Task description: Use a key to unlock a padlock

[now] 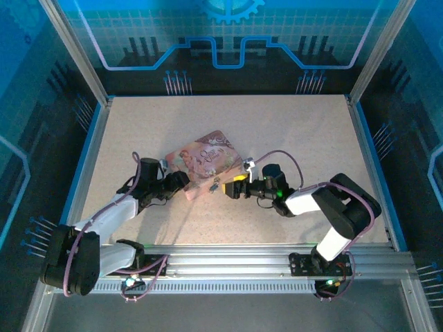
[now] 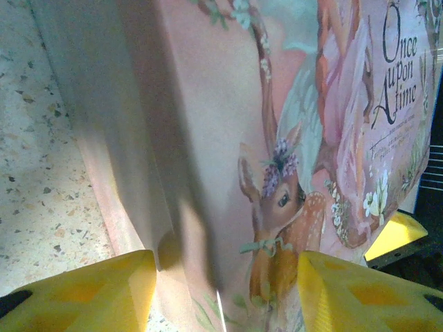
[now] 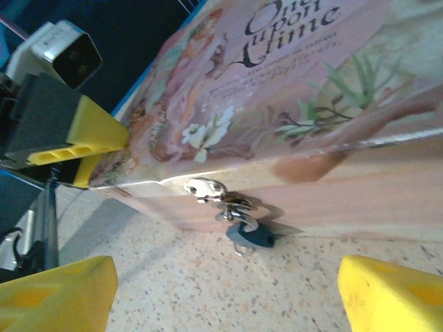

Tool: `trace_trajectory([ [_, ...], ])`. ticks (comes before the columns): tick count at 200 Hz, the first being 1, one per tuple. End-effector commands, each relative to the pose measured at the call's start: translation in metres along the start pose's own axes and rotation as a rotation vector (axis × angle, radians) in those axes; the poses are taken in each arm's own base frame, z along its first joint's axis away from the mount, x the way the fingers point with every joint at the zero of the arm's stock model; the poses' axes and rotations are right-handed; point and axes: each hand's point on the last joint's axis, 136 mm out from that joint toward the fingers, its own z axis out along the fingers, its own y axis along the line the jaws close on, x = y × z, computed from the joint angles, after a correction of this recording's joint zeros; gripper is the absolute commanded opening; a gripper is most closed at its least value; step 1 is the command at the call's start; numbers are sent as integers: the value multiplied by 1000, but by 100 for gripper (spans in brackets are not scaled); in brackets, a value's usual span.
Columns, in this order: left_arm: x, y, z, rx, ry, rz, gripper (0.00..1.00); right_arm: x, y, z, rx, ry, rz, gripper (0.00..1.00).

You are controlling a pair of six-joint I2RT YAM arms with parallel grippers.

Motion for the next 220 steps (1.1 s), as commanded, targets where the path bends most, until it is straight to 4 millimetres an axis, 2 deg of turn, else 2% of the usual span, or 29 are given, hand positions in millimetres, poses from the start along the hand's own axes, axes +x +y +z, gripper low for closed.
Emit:
trace_trajectory([
  [1,20,21,2,-68,54,-42,57,-2,14,9,-77,-14,-2,84],
  [32,21,20,2,-68,52,-39,57,2,20,23,-101,3,-5,84],
  [79,22,19,4,-69,56,-34,57,6,14,37,-99,6,6,84],
  [171,22,21,4,-81,50,-29,57,16,14,56,-139,22,7,65],
  [220,22,22,4,-86,51,-28,57,13,19,56,-171,-2,-23,62],
])
